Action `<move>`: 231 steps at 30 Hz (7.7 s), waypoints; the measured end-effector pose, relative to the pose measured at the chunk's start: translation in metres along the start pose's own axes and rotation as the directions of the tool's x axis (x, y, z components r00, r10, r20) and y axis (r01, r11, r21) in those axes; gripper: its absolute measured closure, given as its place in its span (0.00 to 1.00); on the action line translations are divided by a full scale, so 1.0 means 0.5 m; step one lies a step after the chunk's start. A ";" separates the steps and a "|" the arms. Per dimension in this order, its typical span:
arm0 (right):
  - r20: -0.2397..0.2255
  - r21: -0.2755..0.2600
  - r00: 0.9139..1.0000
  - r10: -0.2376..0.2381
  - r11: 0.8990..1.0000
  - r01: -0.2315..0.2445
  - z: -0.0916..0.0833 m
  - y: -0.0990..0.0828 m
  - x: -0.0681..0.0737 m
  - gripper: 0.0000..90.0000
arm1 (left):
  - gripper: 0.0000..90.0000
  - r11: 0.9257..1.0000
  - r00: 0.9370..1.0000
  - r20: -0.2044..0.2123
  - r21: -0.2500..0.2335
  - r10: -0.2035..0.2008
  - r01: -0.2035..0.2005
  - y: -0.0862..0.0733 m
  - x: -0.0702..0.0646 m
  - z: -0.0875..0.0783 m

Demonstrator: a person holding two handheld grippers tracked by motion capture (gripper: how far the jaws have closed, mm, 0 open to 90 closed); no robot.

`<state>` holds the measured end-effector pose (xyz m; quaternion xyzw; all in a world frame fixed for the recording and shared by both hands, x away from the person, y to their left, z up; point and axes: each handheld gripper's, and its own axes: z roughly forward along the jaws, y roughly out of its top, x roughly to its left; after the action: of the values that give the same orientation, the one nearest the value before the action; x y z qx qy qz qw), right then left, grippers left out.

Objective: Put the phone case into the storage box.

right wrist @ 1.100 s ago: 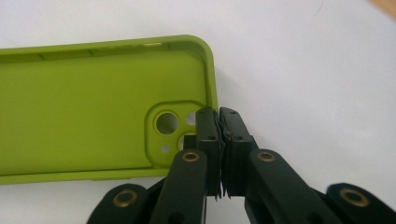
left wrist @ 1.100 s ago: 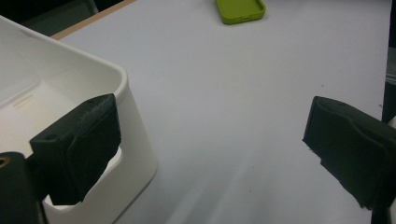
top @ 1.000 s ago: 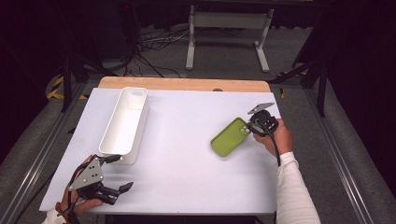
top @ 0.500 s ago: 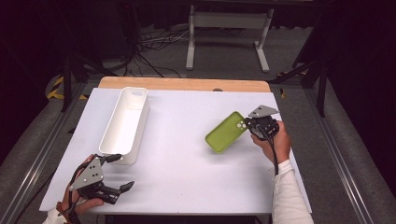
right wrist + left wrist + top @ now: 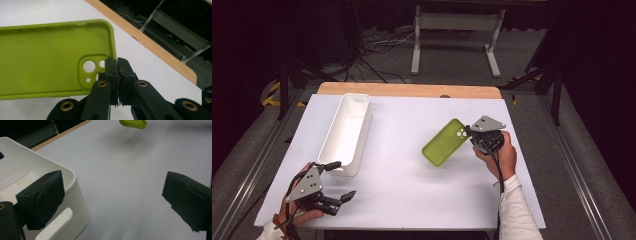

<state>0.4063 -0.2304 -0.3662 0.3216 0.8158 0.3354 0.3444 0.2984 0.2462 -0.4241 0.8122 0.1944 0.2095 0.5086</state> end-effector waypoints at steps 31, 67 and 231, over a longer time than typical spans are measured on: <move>-0.050 -0.104 0.982 -0.182 0.979 0.176 -0.010 0.060 0.124 0.97 | 0.08 0.999 1.000 -0.013 -0.039 0.002 -0.002 0.057 -0.005 0.036; -0.033 -0.165 0.943 -0.330 0.933 0.321 -0.015 0.084 0.201 0.97 | 0.13 0.998 0.997 0.069 -0.058 0.020 -0.016 0.147 -0.003 0.136; -0.079 -0.203 0.997 0.018 0.979 -0.034 -0.078 -0.129 0.174 0.24 | 0.87 0.967 0.996 0.004 -0.237 -0.094 0.092 0.193 0.076 0.052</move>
<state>0.3087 -0.2138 -0.4248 0.2821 0.7853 0.4341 0.3394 0.3540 0.2076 -0.3415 0.7349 0.2078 0.2103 0.6103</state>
